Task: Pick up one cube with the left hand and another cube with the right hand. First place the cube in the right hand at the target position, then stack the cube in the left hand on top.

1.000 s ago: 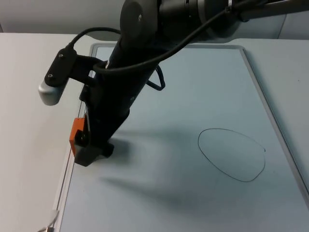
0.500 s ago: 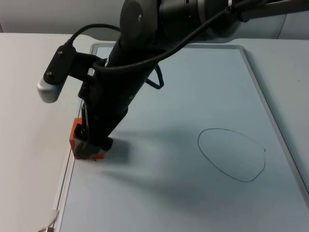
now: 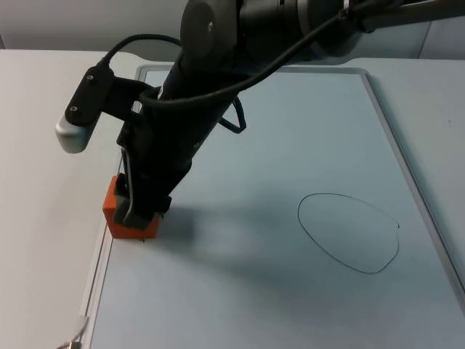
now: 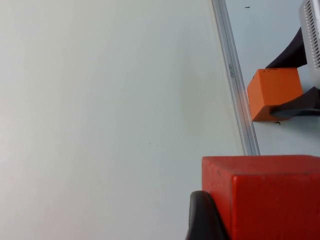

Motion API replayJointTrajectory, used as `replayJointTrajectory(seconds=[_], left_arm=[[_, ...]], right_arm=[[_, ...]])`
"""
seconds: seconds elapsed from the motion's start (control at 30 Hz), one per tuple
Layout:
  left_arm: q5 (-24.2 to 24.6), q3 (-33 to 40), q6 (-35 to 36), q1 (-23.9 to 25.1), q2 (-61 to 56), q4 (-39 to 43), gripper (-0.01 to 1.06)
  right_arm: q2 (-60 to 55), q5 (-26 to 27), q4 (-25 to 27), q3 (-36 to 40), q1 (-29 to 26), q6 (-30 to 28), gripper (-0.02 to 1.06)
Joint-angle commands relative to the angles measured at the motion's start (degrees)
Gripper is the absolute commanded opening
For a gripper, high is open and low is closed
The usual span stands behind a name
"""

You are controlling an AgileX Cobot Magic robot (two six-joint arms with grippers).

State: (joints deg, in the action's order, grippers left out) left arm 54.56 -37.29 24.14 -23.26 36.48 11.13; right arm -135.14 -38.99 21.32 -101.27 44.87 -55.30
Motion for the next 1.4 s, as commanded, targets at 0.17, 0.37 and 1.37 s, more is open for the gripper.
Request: replayJointTrajectory(seconds=[0.17,0.37,1.37], left_arm=[[-0.27,0.07,0.48,-0.52,-0.33,-0.19,0.22],[-0.27,0.07,0.48,-0.52,-0.33,-0.19,0.22],[-0.53,0.07,-4.24,-0.52,-0.33,1.17,0.22]], right_arm=[[0.40,-7.80,-0.42,-2.87,0.24,1.64,0.00],[4.70,-13.24,-5.39,-6.49,0.24,9.13,0.00],[55.44,-30.98,-33.88,3.65,0.24,51.08,0.00]])
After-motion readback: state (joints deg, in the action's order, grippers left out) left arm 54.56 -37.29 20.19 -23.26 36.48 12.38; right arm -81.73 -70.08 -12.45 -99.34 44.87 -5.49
